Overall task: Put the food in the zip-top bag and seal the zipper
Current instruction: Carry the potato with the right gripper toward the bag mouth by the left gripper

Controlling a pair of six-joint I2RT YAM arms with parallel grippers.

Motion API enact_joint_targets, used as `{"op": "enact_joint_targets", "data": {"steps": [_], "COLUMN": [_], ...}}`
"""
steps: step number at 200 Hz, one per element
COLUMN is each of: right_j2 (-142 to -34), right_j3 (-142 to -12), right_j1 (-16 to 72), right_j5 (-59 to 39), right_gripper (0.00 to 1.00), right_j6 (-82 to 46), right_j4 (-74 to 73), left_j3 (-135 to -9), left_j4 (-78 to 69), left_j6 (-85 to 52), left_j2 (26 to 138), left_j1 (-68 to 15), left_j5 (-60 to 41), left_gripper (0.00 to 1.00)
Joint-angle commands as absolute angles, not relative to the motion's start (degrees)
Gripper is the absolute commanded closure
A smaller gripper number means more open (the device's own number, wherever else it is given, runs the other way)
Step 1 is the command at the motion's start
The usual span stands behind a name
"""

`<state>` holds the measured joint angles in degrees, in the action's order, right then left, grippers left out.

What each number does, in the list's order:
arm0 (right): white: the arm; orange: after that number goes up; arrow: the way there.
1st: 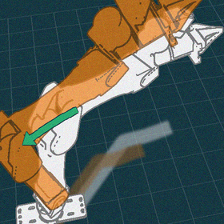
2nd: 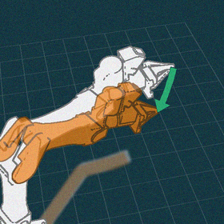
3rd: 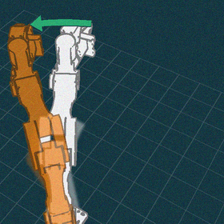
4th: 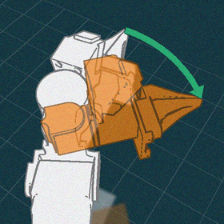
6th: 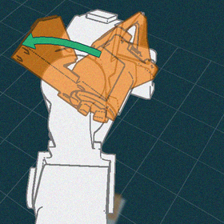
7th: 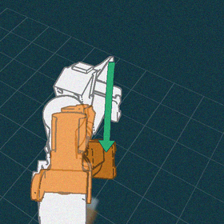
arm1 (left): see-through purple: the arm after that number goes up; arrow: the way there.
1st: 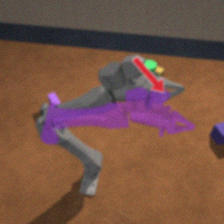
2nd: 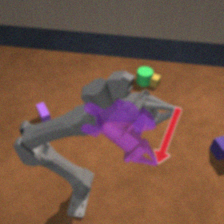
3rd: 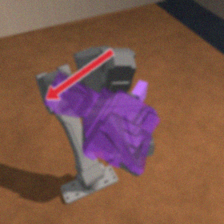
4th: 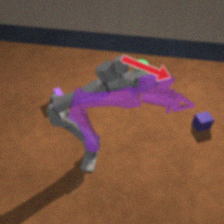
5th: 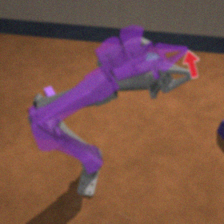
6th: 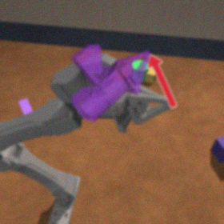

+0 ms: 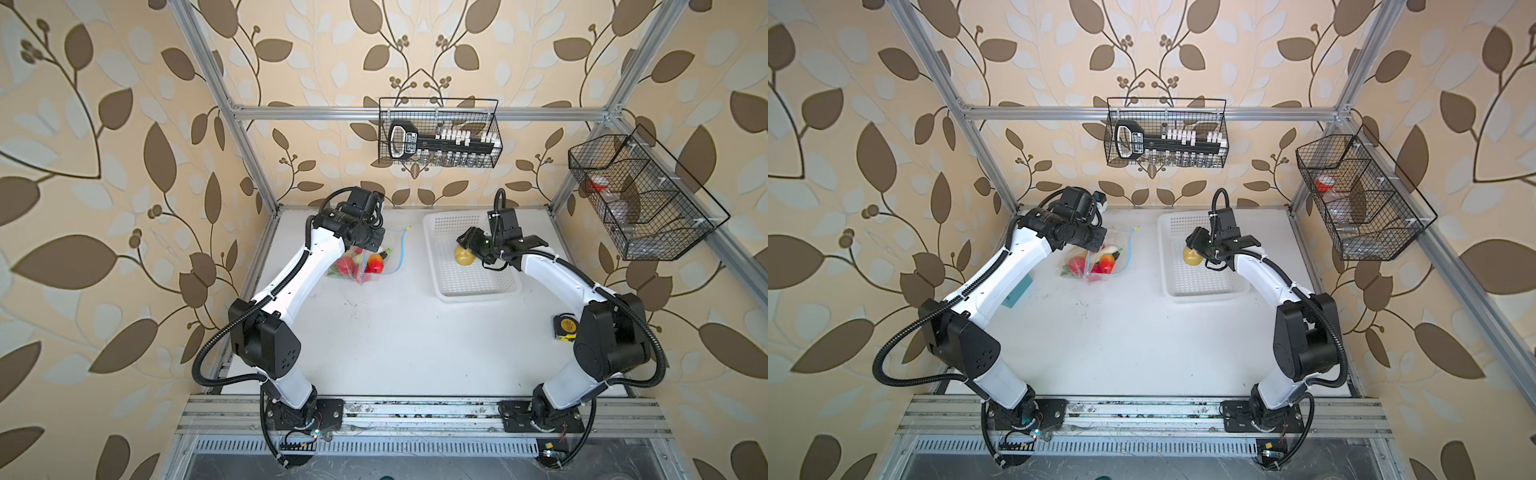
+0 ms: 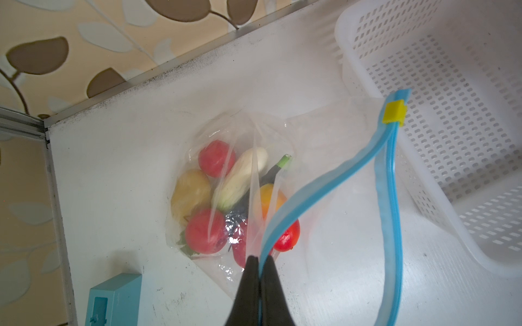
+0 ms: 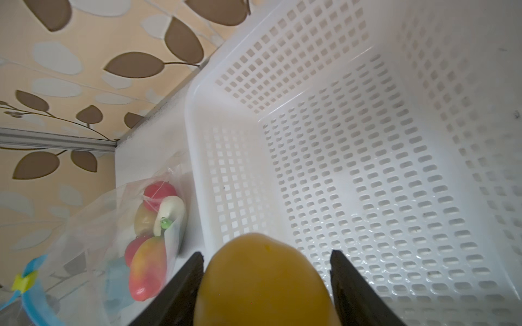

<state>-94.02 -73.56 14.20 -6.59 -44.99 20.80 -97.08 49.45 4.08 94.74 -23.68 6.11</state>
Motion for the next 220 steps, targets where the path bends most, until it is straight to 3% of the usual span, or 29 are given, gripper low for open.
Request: {"op": "enact_joint_targets", "data": {"steps": [1, 100, 220], "right_j2": [-91.3, -89.5, -96.5], "right_j3": [-72.5, -73.9, -84.3], "right_j1": [15.0, 22.4, 33.8], "right_j5": [-7.7, -7.5, -5.1], "right_gripper": [0.56, 0.55, 0.55], "right_j6": [-46.5, -49.8, -49.7], "right_j4": [19.0, 13.4, 10.0], "left_j3": [-97.9, -97.9, -97.7], "left_j4": [49.3, 49.3, 49.3], "left_j6": [4.1, 4.0, 4.0], "left_j2": [93.9, 93.9, 93.3], "left_j1": [-24.0, -24.0, -24.0], "left_j5": [5.8, 5.2, 5.2], "left_gripper": [1.0, 1.0, 1.0]}}
